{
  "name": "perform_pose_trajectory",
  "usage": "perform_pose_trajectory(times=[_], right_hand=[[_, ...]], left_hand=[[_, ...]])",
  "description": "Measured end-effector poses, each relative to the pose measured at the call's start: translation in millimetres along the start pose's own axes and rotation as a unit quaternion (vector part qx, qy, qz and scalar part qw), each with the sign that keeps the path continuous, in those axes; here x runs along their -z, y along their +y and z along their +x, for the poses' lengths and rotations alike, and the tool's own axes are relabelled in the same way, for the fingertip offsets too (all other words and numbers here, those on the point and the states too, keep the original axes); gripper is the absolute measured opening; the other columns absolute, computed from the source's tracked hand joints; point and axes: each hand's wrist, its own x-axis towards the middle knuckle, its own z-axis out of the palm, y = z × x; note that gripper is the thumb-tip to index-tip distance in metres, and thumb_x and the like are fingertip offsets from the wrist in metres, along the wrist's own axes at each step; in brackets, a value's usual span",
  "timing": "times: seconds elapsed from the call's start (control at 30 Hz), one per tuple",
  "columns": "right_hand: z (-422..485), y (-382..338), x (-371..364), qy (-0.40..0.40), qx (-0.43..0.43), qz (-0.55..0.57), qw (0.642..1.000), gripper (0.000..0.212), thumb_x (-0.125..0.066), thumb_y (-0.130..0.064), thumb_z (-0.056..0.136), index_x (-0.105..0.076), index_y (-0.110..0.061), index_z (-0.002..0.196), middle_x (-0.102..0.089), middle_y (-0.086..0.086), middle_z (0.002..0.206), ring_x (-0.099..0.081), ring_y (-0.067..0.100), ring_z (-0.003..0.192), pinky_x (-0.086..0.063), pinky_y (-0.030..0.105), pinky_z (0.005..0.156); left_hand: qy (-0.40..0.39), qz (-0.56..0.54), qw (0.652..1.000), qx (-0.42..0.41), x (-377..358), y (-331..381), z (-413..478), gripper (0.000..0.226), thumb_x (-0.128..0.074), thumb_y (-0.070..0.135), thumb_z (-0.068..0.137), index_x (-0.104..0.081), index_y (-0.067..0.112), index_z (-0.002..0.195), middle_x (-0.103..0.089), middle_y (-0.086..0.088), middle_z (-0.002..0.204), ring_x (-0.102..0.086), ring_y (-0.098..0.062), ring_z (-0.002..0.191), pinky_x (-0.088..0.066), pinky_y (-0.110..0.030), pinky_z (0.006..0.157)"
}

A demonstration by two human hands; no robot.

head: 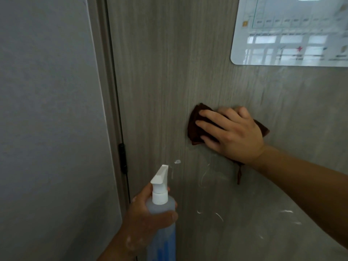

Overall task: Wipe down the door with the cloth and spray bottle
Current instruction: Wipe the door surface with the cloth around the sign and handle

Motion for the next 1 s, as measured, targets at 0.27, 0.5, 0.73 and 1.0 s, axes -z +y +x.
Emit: perform_pose_trajectory(times=[0.27,0.5,0.73,1.0], right_hand=[[0,-4,1,0.0,-0.013,-0.003,1.0,0.03,-0.065,-0.035,0.097,-0.074,-0.02,0.122,-0.067,0.0,0.133,-0.068,0.028,0.097,-0.043,0.042,0.073],[22,-12,-8,0.004,-0.04,-0.017,0.999,0.028,-0.063,-0.035,0.101,-0.072,-0.02,0.123,-0.066,0.001,0.135,-0.065,0.028,0.095,-0.042,0.041,0.074],[98,-5,-27,0.058,-0.086,-0.056,0.993,0.03,-0.06,-0.038,0.101,-0.071,-0.023,0.124,-0.065,-0.001,0.135,-0.063,0.027,0.099,-0.039,0.041,0.078],[-10,-112,-73,-0.03,0.057,0.063,0.996,0.034,-0.055,-0.026,0.101,-0.07,-0.018,0.131,-0.062,0.007,0.141,-0.062,0.031,0.106,-0.038,0.042,0.082]], left_hand=[[-0.07,0.01,0.997,-0.013,2,4,-9,0.081,-0.089,0.016,0.039,-0.059,0.005,0.112,-0.074,-0.017,0.08,-0.067,-0.028,0.07,-0.054,-0.032,0.062],[-0.045,0.006,0.999,-0.007,14,0,-11,0.076,-0.099,0.039,0.033,-0.07,0.031,0.103,-0.072,-0.025,0.09,-0.066,-0.05,0.085,-0.053,-0.058,0.076],[-0.05,-0.012,0.999,0.015,20,-11,-5,0.091,-0.1,0.039,0.026,-0.068,0.021,0.11,-0.072,-0.026,0.086,-0.07,-0.041,0.078,-0.056,-0.046,0.067],[-0.059,-0.015,0.998,0.026,37,-24,-3,0.087,-0.099,0.037,0.037,-0.065,0.026,0.116,-0.07,-0.029,0.087,-0.067,-0.046,0.08,-0.051,-0.043,0.07]])
